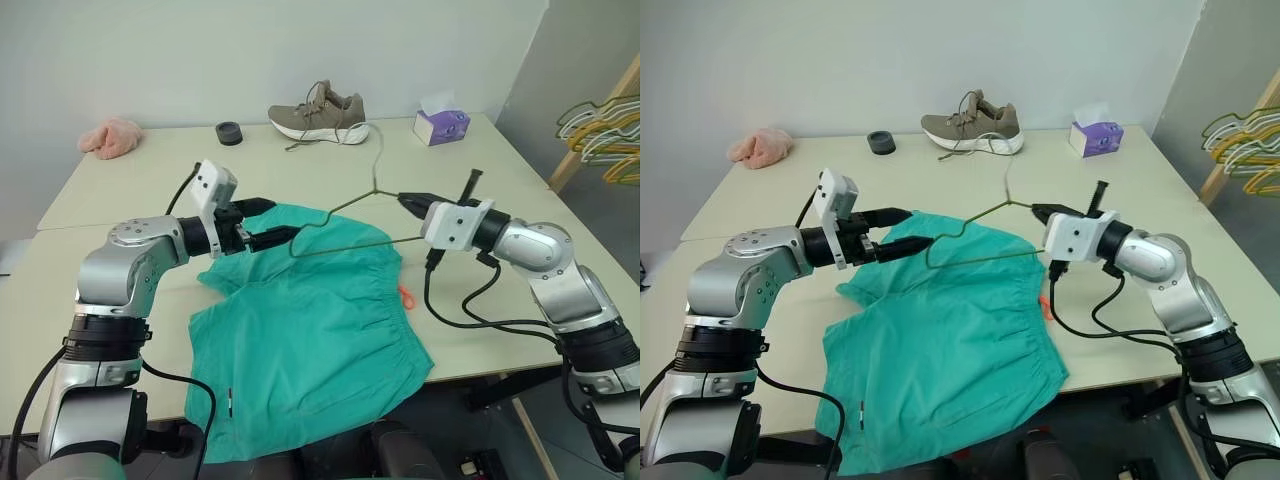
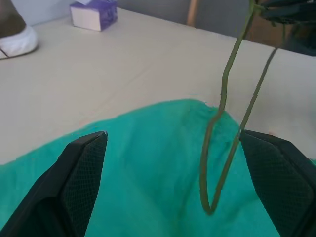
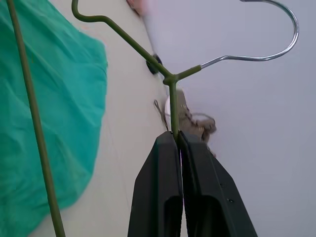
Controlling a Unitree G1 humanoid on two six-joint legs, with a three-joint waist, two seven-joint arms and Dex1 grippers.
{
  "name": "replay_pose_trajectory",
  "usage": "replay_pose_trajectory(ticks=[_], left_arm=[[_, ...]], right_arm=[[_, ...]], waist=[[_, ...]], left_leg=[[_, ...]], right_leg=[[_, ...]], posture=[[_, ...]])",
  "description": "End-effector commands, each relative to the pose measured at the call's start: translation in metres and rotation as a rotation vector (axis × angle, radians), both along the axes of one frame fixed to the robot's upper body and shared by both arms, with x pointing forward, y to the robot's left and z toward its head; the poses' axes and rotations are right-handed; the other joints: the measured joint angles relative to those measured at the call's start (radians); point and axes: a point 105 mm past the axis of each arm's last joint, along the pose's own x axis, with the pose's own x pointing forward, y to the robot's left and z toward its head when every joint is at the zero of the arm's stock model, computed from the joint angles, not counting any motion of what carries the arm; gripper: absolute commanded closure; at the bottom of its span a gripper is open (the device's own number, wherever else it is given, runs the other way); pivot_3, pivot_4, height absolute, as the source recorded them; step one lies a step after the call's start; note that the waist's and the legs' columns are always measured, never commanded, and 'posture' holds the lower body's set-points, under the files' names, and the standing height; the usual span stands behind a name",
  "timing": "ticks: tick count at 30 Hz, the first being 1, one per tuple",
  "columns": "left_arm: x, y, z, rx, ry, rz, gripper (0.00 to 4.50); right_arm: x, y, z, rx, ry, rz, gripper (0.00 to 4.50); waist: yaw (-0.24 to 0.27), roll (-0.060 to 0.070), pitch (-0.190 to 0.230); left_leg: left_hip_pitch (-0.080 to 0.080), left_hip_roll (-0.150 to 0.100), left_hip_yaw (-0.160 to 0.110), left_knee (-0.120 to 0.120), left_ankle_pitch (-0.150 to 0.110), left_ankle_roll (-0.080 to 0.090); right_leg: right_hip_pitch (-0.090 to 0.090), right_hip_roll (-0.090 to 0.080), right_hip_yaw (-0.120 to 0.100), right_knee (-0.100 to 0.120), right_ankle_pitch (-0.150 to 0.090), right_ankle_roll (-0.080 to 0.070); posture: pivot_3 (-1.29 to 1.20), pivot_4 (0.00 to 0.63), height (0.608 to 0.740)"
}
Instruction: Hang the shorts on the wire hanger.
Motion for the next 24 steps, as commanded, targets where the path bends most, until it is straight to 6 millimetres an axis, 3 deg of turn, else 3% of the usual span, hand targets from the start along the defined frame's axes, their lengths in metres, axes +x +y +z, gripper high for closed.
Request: replay_pose_trajectory(ticks=[1,10,13,24], left_arm=[[-0.020,-0.012,-0.003,0.043,0.036,-0.124,0.00],[-0.027,-0.012,-0.018,0.094,0.078,-0.161,0.00],[-0.028,-0.013,-0.021,0.104,0.081,-0.170,0.57],[-0.035,-0.013,-0.027,0.119,0.105,-0.214,4.01]], right_arm=[[-0.012,0.015,0.018,-0.021,-0.084,0.091,4.47],[-0.021,0.028,0.028,0.005,-0.119,0.168,4.47],[-0.022,0.029,0.028,0.012,-0.116,0.171,4.50],[-0.025,0.029,0.030,0.033,-0.112,0.165,4.50]], waist=[[0.000,0.000,0.000],[0.000,0.000,0.001],[0.000,0.000,0.001],[-0.001,0.000,0.001]], left_leg=[[0.000,0.000,0.000,0.000,0.000,0.000],[0.000,0.000,-0.001,0.000,0.000,0.000],[0.000,0.000,0.000,0.000,0.000,0.000],[0.000,0.000,0.000,0.000,0.000,0.000]], right_leg=[[0.000,0.000,0.000,0.000,0.000,-0.001],[0.000,-0.002,-0.001,0.001,0.002,-0.004],[0.000,-0.002,-0.001,0.000,0.002,-0.004],[0.000,-0.002,-0.001,0.000,0.002,-0.004]], posture=[[-0.18,0.104,0.740],[-0.18,0.105,0.740],[-0.18,0.105,0.740],[-0.19,0.111,0.740]])
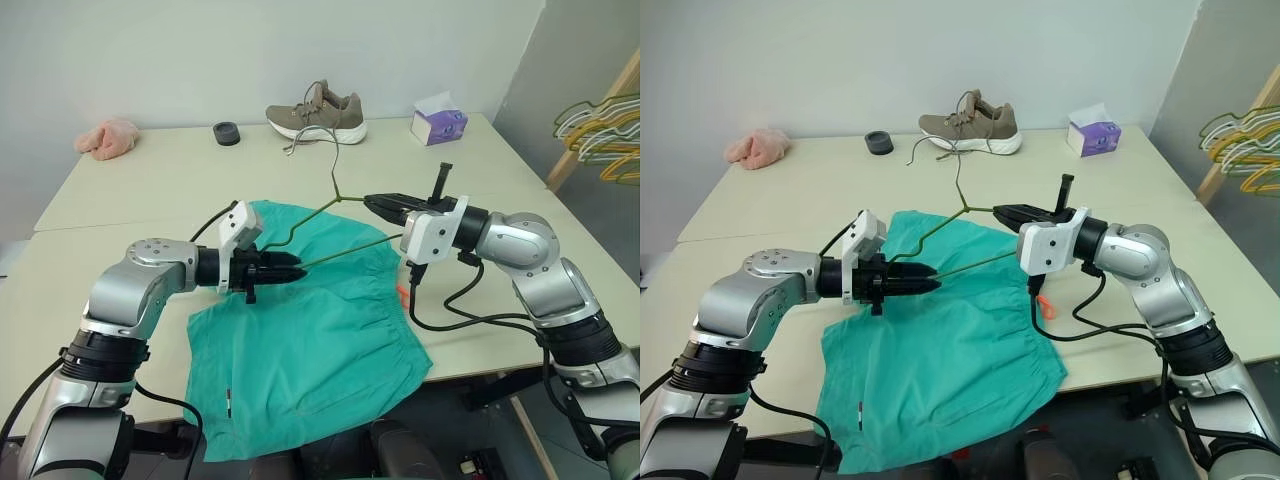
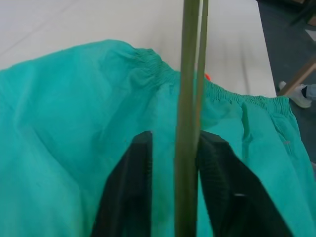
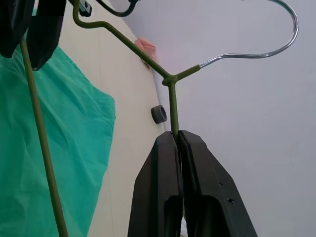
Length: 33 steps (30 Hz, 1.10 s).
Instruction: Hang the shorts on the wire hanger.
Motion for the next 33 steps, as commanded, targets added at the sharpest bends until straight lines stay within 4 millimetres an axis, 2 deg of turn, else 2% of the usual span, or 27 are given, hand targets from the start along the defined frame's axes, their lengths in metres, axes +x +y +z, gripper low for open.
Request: replay_pose_trajectory(ticks=[1,2,8,11,16,20,22,26,33], left_arm=[[-0.002,0.000,0.007,0.010,-0.030,-0.021,4.32],[-0.003,0.000,0.007,0.010,-0.030,-0.022,4.48],[-0.002,-0.001,0.007,0.004,-0.030,-0.016,4.48],[-0.001,0.000,0.007,0.003,-0.031,0.001,4.50],[0.001,0.005,0.005,0.001,-0.037,0.047,4.50],[0.001,0.010,0.010,-0.012,-0.064,0.077,4.50],[0.000,0.014,0.012,0.041,-0.129,0.067,4.50],[-0.016,0.007,0.018,0.124,-0.261,-0.061,4.50],[-0.012,0.008,0.014,0.228,-0.332,-0.089,4.50]], right_arm=[[-0.008,0.001,0.019,0.046,-0.054,0.020,4.50],[-0.008,0.001,0.018,0.042,-0.049,0.022,4.50],[-0.017,0.005,0.003,-0.014,-0.021,0.058,4.50],[-0.020,0.005,0.003,0.019,-0.005,0.062,3.76],[-0.026,0.004,0.003,0.071,0.083,0.069,2.10],[-0.010,-0.021,0.014,0.212,0.223,-0.081,0.68],[-0.005,-0.035,0.004,0.188,0.340,-0.154,0.02],[-0.006,-0.051,-0.015,0.121,0.532,-0.222,0.02],[-0.009,-0.044,-0.031,-0.012,0.689,-0.199,0.02]], waist=[[0.000,0.000,0.000],[0.000,0.000,0.000],[0.000,0.000,0.000],[0.000,0.000,0.000],[0.000,0.000,0.000],[0.002,0.000,0.000],[0.002,0.000,0.000],[0.002,0.000,0.000],[-0.003,0.000,0.000]], left_leg=[[0.000,0.000,0.000,0.000,0.000,0.000],[0.000,0.000,0.000,0.000,0.000,0.000],[0.000,0.000,0.000,0.000,0.000,0.000],[0.000,0.000,0.000,0.000,0.000,0.000],[0.000,0.000,0.000,0.000,0.000,0.000],[0.000,0.000,0.000,0.000,0.000,0.000],[0.000,0.000,0.000,0.001,0.000,0.000],[0.000,0.000,0.000,0.000,0.000,0.000],[0.000,-0.001,0.000,0.000,0.000,0.000]], right_leg=[[0.000,0.000,0.000,0.000,0.000,0.000],[0.000,0.000,0.000,0.000,0.000,0.000],[0.000,0.000,0.000,0.000,0.000,0.000],[0.000,0.000,0.000,0.000,0.000,0.000],[0.000,0.000,0.000,0.000,0.000,0.000],[0.000,0.000,0.000,0.000,0.000,0.000],[0.000,-0.002,0.000,0.001,0.000,0.000],[0.000,-0.004,-0.001,0.000,0.000,-0.001],[0.000,-0.002,-0.001,0.000,-0.003,0.003]], posture=[[-0.19,0.111,0.740],[-0.19,0.111,0.740],[-0.19,0.111,0.740],[-0.19,0.110,0.740],[-0.18,0.108,0.740],[-0.18,0.110,0.740],[-0.19,0.110,0.740],[-0.19,0.104,0.740],[-0.19,0.087,0.740]])
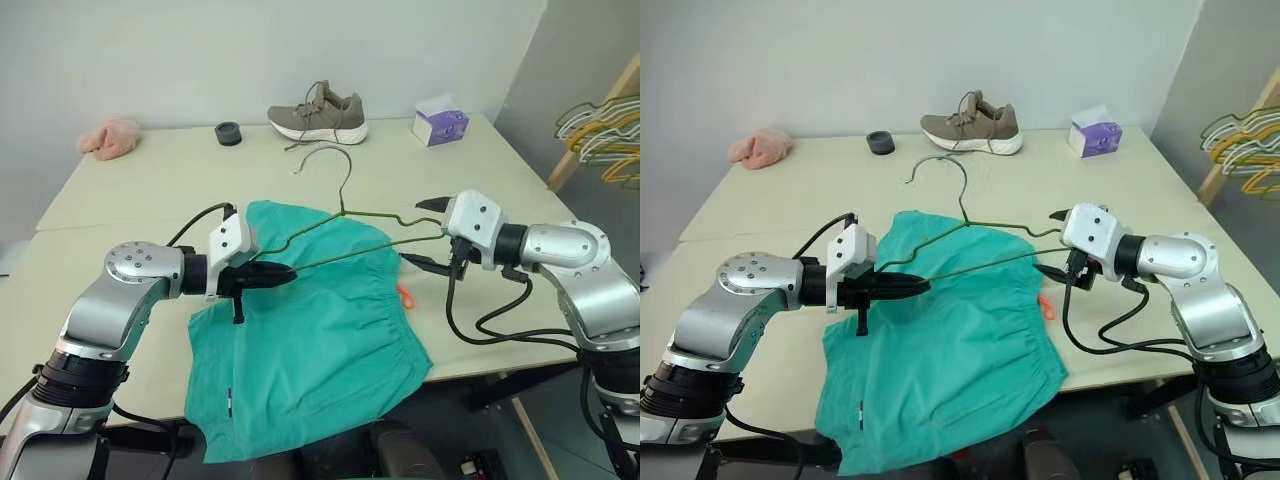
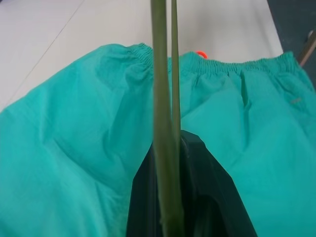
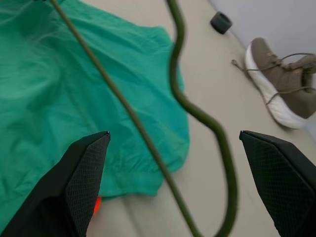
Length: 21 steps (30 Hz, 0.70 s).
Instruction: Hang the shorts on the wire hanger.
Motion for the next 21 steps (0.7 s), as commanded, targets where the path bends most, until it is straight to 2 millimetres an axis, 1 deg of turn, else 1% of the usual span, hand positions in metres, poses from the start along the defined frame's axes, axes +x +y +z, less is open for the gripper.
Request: replay_pose_trajectory(ticks=[1,3,6,7,8,13,19,21], left_arm=[[0.003,0.001,0.007,0.059,-0.073,-0.015,4.50],[0.004,0.001,0.006,0.086,-0.093,-0.017,4.50],[0.005,0.001,0.004,0.108,-0.109,-0.019,4.50],[0.005,0.001,0.003,0.113,-0.114,-0.020,4.50],[0.006,0.000,0.003,0.114,-0.119,-0.018,4.50],[0.002,-0.002,-0.001,0.124,-0.113,-0.030,4.50],[0.002,-0.003,-0.002,0.117,-0.107,-0.033,4.50],[0.002,-0.004,-0.002,0.115,-0.105,-0.034,4.50]], right_arm=[[-0.004,0.007,0.003,-0.057,0.034,0.057,0.02],[-0.006,0.011,-0.005,-0.104,0.086,0.096,0.02],[-0.005,0.017,-0.009,-0.120,0.123,0.115,0.02],[-0.004,0.019,-0.011,-0.124,0.133,0.116,0.38],[-0.003,0.020,-0.014,-0.128,0.153,0.115,0.59],[0.006,0.023,-0.027,-0.161,0.176,0.088,2.34],[0.012,0.022,-0.038,-0.213,0.160,0.072,4.46],[0.012,0.022,-0.040,-0.225,0.153,0.073,4.49]], waist=[[-0.002,0.000,0.000],[-0.002,0.000,0.000],[0.000,0.000,0.000],[0.000,0.000,0.000],[0.000,0.000,0.000],[0.001,0.000,0.000],[0.001,0.000,0.000],[0.001,0.000,0.000]], left_leg=[[0.000,0.000,0.000,0.000,0.000,0.000],[0.000,0.000,0.000,0.000,0.000,0.000],[0.000,0.000,-0.001,0.000,0.000,0.000],[0.000,0.000,-0.001,0.000,0.000,0.000],[-0.001,0.000,0.000,0.000,0.000,0.000],[-0.001,0.000,0.000,0.000,0.000,0.000],[-0.001,0.000,-0.001,0.000,0.000,0.000],[-0.001,0.000,-0.001,0.000,0.000,0.000]], right_leg=[[0.000,0.001,0.000,0.000,0.000,0.000],[0.000,0.002,0.000,0.000,0.000,0.000],[0.000,0.003,0.000,0.000,0.000,0.000],[0.000,0.003,0.000,0.000,0.000,0.000],[0.000,0.003,0.000,0.000,0.000,0.000],[0.000,0.002,0.000,0.000,0.000,0.000],[0.000,0.002,0.000,0.000,0.000,-0.001],[0.000,0.002,0.000,0.000,0.000,0.000]], posture=[[-0.18,0.086,0.740],[-0.18,0.083,0.740],[-0.18,0.081,0.740],[-0.18,0.081,0.740],[-0.17,0.080,0.740],[-0.17,0.080,0.740],[-0.17,0.080,0.740],[-0.17,0.080,0.740]])
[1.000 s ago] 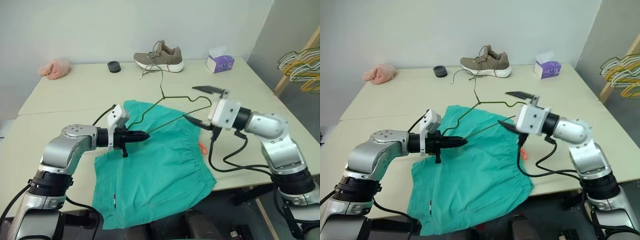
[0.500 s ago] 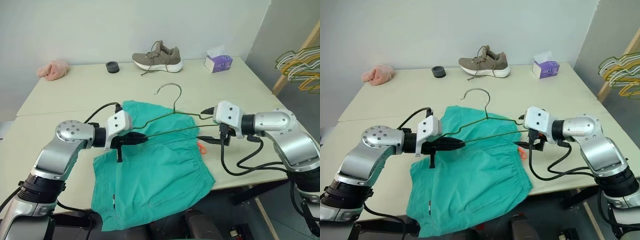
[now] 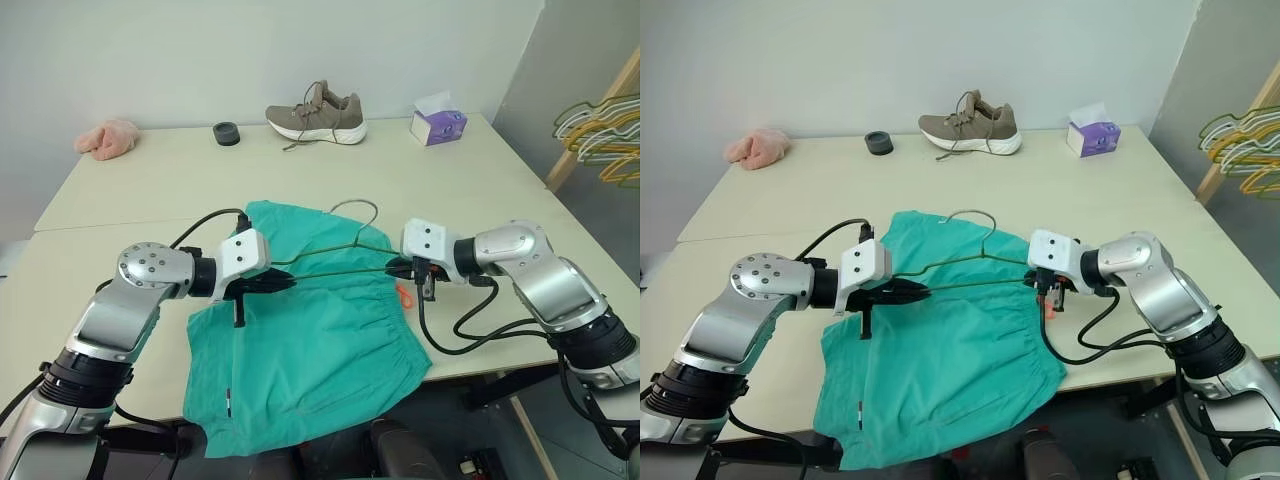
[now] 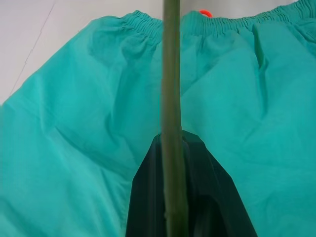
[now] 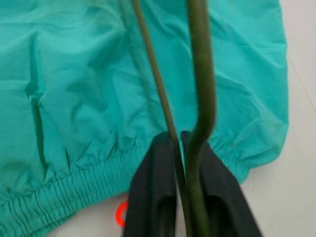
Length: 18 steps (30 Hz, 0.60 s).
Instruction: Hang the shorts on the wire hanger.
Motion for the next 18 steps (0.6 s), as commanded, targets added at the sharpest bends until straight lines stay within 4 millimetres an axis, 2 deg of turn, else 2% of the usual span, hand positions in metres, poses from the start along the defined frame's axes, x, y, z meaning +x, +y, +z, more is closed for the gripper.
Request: replay_pose_trajectory(ticks=[1,8,9,12,16,18], left_arm=[[-0.001,-0.005,0.010,-0.018,-0.041,-0.026,4.50],[0.002,-0.005,0.011,-0.079,-0.020,-0.005,4.50],[0.003,-0.005,0.013,-0.099,-0.017,-0.002,3.97],[0.010,-0.004,0.021,-0.163,-0.038,0.040,3.18],[0.037,0.007,0.053,-0.409,-0.091,0.216,1.95],[0.041,0.016,0.065,-0.529,-0.050,0.266,1.95]], right_arm=[[0.006,-0.003,0.008,-0.022,-0.071,-0.005,4.49],[0.003,-0.004,0.008,-0.012,-0.075,0.005,4.49],[0.002,-0.004,0.008,-0.011,-0.077,0.005,4.50],[0.001,-0.006,0.009,-0.010,-0.080,0.004,4.50],[-0.006,-0.013,0.008,-0.014,-0.066,0.000,4.50],[-0.010,-0.019,0.005,-0.019,-0.046,-0.013,4.50]], waist=[[0.001,0.000,0.000],[0.001,0.000,0.000],[0.001,0.000,0.000],[0.002,-0.001,0.000],[0.003,-0.001,0.000],[0.003,-0.001,-0.001]], left_leg=[[0.000,0.000,0.000,0.000,0.000,0.000],[0.000,0.000,0.000,0.000,0.000,0.000],[0.000,0.000,0.000,0.000,0.000,0.000],[0.000,0.000,0.000,0.001,0.000,0.000],[-0.001,0.000,-0.001,0.002,0.000,0.000],[-0.001,0.000,-0.001,0.002,0.000,0.000]], right_leg=[[0.000,0.000,0.000,0.000,0.000,0.000],[0.000,0.000,0.000,0.000,0.002,-0.003],[0.000,0.000,0.000,0.000,0.002,-0.003],[0.000,0.000,0.000,0.000,0.002,-0.003],[0.000,0.000,-0.001,0.001,0.002,-0.003],[0.000,0.000,-0.001,0.001,0.002,-0.003]], posture=[[-0.17,0.080,0.740],[-0.17,0.081,0.740],[-0.17,0.081,0.740],[-0.17,0.083,0.740],[-0.17,0.086,0.740],[-0.18,0.089,0.740]])
